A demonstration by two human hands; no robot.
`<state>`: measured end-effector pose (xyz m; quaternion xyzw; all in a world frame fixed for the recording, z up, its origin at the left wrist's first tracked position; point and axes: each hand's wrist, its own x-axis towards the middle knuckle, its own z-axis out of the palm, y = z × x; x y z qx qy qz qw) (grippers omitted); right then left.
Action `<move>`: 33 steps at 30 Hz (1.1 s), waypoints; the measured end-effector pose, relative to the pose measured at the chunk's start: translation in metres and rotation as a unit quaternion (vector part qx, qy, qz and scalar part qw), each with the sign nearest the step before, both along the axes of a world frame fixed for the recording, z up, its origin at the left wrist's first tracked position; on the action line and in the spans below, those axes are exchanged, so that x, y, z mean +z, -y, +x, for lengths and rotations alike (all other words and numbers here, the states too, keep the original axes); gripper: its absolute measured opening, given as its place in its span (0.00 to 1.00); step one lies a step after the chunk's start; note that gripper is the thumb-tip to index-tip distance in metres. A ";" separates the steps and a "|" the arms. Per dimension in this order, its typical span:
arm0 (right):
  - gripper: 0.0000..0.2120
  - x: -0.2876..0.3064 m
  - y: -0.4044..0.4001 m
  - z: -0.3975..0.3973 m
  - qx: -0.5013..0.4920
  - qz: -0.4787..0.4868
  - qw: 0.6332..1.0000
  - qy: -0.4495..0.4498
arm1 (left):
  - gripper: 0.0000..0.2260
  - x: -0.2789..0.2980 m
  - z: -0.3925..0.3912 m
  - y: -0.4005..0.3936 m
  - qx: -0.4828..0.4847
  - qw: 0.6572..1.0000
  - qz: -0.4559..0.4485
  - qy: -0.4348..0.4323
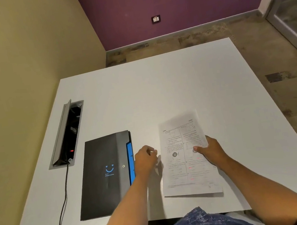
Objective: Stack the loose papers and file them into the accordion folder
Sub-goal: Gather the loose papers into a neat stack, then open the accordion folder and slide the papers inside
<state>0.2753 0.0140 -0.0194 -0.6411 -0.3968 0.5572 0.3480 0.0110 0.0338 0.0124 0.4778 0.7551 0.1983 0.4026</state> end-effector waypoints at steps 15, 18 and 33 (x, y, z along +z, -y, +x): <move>0.33 0.003 -0.005 -0.044 -0.051 -0.055 0.889 0.451 | 0.08 -0.005 -0.065 0.015 0.048 0.982 0.088 -0.163; 0.18 0.006 -0.010 -0.078 0.024 0.007 0.951 0.309 | 0.09 -0.009 -0.077 0.015 0.044 0.973 0.051 -0.221; 0.23 0.005 -0.034 -0.226 0.352 -0.060 0.880 0.312 | 0.38 -0.029 -0.099 0.025 -0.027 0.936 -0.072 -0.344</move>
